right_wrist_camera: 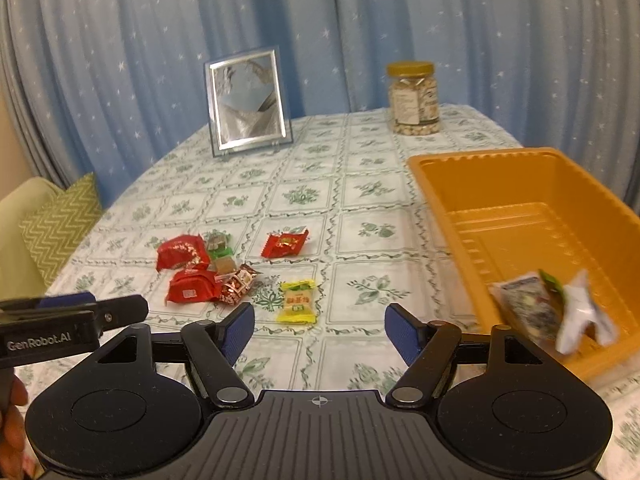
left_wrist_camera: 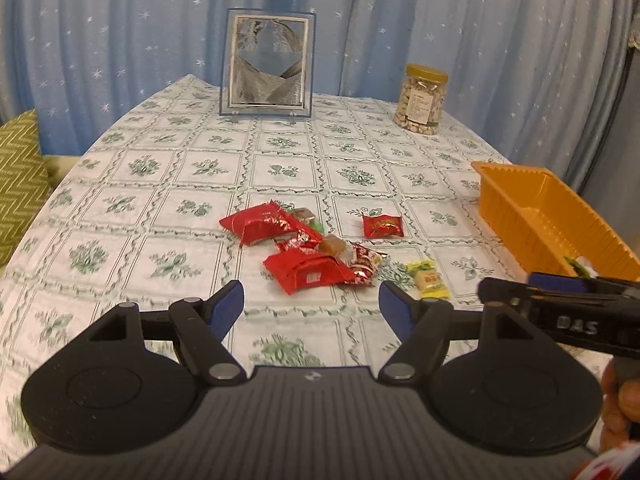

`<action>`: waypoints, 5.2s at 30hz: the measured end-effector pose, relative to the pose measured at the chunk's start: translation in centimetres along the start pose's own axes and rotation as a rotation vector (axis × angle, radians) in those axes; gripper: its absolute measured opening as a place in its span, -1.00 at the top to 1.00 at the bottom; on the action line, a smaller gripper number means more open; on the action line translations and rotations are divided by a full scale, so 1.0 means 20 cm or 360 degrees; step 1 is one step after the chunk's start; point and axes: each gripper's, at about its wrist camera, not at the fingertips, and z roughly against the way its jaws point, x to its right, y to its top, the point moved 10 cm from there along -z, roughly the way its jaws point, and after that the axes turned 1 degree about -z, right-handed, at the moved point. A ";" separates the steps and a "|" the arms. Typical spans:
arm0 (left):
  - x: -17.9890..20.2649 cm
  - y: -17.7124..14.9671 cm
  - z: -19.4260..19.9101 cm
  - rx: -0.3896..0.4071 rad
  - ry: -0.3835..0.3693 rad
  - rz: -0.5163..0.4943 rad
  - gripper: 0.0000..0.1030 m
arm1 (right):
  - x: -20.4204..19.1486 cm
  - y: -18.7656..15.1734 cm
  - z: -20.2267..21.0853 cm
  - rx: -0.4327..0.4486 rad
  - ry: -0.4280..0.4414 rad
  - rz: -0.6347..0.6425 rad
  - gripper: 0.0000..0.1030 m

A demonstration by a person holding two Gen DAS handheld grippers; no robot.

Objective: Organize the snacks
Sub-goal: 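Grasp the yellow candy with the right tool while the left tool grasps a red-wrapped candy, then carry both candies over the orange tray and open both tools to drop them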

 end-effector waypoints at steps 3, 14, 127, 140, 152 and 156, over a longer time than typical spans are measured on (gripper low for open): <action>-0.01 0.01 -0.07 -0.0014 -0.0004 -0.0047 -0.39 | -0.02 0.00 -0.11 -0.0035 0.0015 0.0004 -0.06; -0.08 -0.02 -0.22 -0.0068 -0.0024 0.0028 -0.39 | -0.03 -0.02 -0.37 -0.0106 -0.0028 0.0079 0.22; 1.26 0.10 0.15 -0.0030 -0.0470 -0.0142 0.61 | 0.90 0.11 0.83 0.0233 -0.0450 -0.0394 0.58; 1.41 0.16 -0.11 -0.0035 -0.0472 -0.0181 0.52 | 1.06 0.22 0.66 0.0221 -0.0456 -0.0413 0.58; 1.14 0.07 -0.03 -0.0053 -0.0359 -0.0088 0.43 | 1.11 0.21 0.63 0.0197 -0.0446 -0.0463 0.58; 1.07 0.07 0.01 -0.0050 -0.0348 -0.0024 0.43 | 1.10 0.24 0.60 0.0200 -0.0426 -0.0481 0.58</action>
